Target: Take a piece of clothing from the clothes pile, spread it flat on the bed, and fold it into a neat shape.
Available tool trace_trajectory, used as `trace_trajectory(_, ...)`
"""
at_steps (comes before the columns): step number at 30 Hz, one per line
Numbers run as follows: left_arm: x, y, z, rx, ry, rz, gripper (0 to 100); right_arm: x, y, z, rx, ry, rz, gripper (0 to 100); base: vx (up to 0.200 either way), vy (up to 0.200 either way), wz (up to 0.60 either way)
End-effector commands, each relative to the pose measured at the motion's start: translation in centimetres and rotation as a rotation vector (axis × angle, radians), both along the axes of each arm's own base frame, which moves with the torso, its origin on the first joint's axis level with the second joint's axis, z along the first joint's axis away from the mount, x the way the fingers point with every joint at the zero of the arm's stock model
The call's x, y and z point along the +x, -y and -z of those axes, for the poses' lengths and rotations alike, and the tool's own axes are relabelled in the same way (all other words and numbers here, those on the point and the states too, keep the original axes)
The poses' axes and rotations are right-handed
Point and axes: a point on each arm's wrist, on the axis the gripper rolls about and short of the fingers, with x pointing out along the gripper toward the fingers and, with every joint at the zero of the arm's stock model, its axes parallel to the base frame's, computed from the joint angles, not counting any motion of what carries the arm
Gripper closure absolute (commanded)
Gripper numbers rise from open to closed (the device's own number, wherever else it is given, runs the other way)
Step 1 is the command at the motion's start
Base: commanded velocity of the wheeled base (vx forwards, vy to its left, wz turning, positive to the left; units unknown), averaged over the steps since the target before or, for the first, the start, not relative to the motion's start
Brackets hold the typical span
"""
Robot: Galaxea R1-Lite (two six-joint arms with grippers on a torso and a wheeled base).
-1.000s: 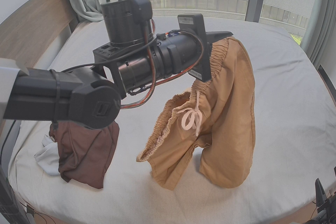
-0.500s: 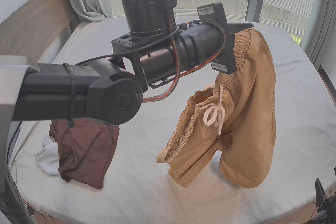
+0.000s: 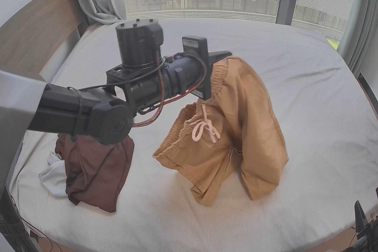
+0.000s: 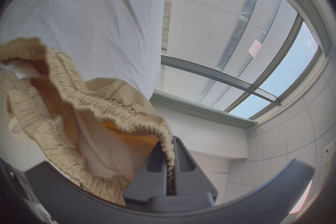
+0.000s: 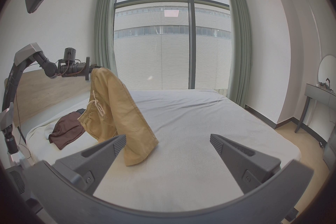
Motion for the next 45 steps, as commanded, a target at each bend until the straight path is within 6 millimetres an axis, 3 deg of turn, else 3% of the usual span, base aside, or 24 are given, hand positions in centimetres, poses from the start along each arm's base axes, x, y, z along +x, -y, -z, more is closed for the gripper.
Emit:
trace_trajectory(1, 0.1, -3.9, 1.1, 0.053, 0.029, -0.094, 100, 0.0, 0.0, 0.5, 0.0, -0.004, 0.0, 0, 0.0, 0.0, 0.0)
trace_trajectory(9, -0.5, -7.3, 3.0, 0.16, 0.078, -0.158, 100, 0.0, 0.0, 0.5, 0.0, -0.005, 0.0, 0, 0.0, 0.0, 0.0)
trace_trajectory(14, -1.1, -9.7, 6.0, 0.307, 0.145, -0.191, 100, 0.0, 0.0, 0.5, 0.0, -0.005, 0.0, 0, 0.0, 0.0, 0.0)
trace_trajectory(18, -2.0, -10.8, 8.2, 0.393, 0.234, -0.169, 100, 0.0, 0.0, 0.5, 0.0, -0.004, 0.0, 0, 0.0, 0.0, 0.0)
trace_trajectory(23, -2.8, -11.6, 9.3, 0.391, 0.262, -0.151, 100, 0.0, 0.0, 0.5, 0.0, -0.005, 0.0, 0, 0.0, 0.0, 0.0)
trace_trajectory(25, -3.6, -13.6, 10.6, 0.422, 0.276, -0.126, 100, 0.0, 0.0, 0.5, 0.0, -0.005, 0.0, 0, 0.0, 0.0, 0.0)
trace_trajectory(33, -4.9, -17.2, 13.9, 0.69, 0.381, -0.122, 100, 0.0, 0.0, 0.5, 0.0, -0.005, 0.0, 0, 0.0, 0.0, 0.0)
trace_trajectory(45, -6.5, -22.0, 16.0, 0.845, 0.428, -0.18, 100, 0.0, 0.0, 0.5, 0.0, -0.005, 0.0, 0, 0.0, 0.0, 0.0)
